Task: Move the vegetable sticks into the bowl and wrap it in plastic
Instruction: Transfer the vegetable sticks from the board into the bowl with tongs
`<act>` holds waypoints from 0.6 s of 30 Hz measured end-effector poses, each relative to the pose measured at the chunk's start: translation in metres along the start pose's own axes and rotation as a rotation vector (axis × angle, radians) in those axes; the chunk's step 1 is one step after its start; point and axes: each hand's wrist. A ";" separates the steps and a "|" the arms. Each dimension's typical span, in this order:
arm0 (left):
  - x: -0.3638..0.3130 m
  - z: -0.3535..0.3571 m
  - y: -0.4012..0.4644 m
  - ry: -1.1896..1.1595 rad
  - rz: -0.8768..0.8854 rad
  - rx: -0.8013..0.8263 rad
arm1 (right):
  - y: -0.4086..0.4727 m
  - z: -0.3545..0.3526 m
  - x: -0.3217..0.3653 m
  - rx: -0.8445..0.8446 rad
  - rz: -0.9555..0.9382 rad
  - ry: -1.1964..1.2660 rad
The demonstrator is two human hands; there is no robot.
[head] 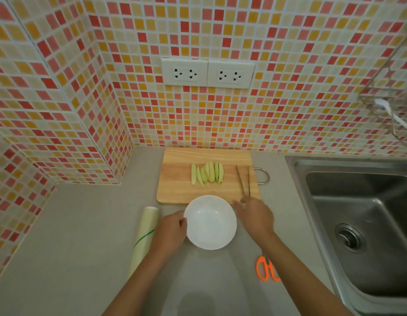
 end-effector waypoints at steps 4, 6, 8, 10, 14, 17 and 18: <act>0.004 0.002 0.002 -0.040 -0.005 -0.004 | 0.053 -0.009 0.022 -0.067 0.084 -0.091; 0.006 0.002 0.003 -0.046 -0.007 -0.004 | 0.068 -0.005 0.029 0.005 0.150 -0.148; 0.008 0.003 0.002 -0.061 -0.008 -0.010 | 0.076 0.001 0.031 0.039 0.185 -0.201; 0.008 0.003 0.001 -0.073 -0.006 -0.015 | 0.080 0.005 0.033 0.032 0.197 -0.196; 0.009 0.005 0.000 -0.081 -0.008 -0.029 | 0.080 0.008 0.039 0.046 0.186 -0.111; 0.009 0.005 0.000 -0.091 -0.018 -0.035 | 0.073 0.008 0.045 0.045 0.109 0.006; 0.009 0.005 0.000 -0.092 -0.021 -0.034 | 0.070 0.008 0.048 0.045 0.076 0.028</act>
Point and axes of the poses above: each hand's wrist, its own y-axis towards the middle knuckle, its own z-axis out of the palm, x = y × z, and after that the axes turned 12 degrees about z, right-handed
